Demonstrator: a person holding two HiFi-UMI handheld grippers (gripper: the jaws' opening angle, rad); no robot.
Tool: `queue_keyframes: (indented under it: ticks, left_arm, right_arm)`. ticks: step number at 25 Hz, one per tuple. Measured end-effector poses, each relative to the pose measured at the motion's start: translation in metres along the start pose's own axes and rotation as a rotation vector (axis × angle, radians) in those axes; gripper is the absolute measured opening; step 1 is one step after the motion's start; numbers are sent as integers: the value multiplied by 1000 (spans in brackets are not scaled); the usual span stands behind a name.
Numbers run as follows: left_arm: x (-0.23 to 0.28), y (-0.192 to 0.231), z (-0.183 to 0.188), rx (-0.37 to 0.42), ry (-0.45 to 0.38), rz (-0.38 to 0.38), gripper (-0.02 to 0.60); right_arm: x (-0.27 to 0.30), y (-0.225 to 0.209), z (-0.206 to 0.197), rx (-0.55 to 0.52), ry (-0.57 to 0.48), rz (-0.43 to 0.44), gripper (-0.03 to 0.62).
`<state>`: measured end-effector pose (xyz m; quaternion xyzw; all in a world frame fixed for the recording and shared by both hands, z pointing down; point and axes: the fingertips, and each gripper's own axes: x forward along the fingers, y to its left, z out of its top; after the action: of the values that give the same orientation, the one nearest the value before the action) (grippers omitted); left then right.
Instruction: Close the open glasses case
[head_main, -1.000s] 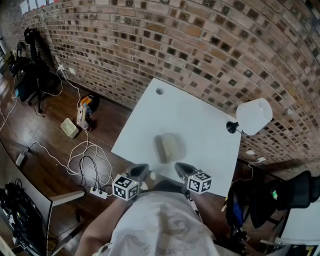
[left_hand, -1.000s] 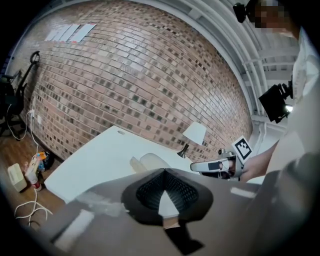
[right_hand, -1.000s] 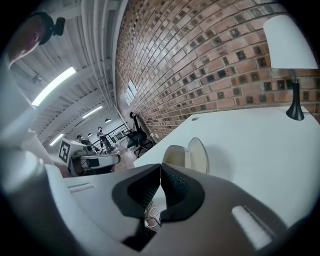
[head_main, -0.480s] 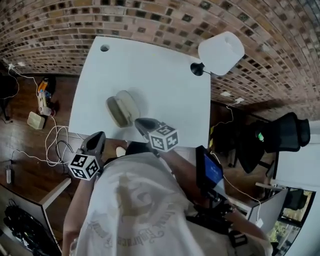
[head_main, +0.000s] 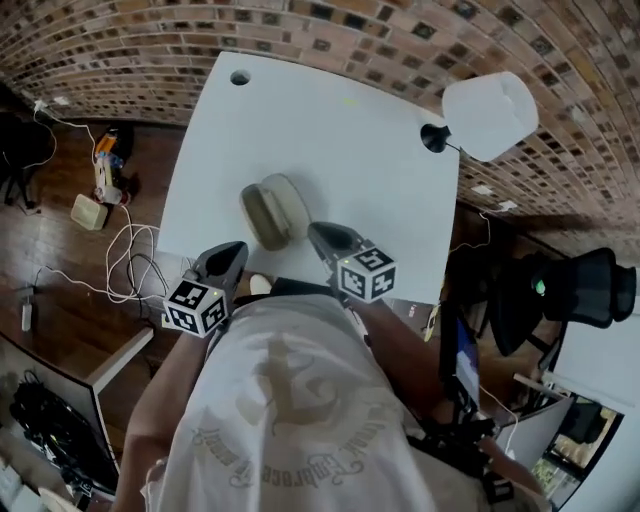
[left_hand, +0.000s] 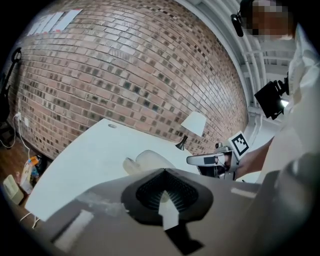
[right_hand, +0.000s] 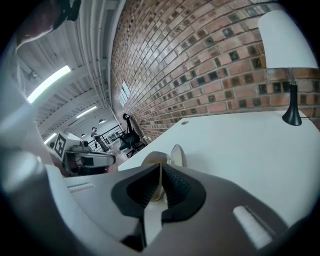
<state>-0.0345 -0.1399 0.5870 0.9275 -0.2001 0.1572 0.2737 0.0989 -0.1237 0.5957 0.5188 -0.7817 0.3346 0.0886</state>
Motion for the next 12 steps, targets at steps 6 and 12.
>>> queue_keyframes:
  ticks: [6,12]
  left_arm:
    - [12,15,5,-2,16,9,5]
    - [6,26,1,-60,6,54,5]
  right_arm:
    - [24,-25,25,34,-44,-6,139]
    - [53,-44,6,-2,131,-45,202]
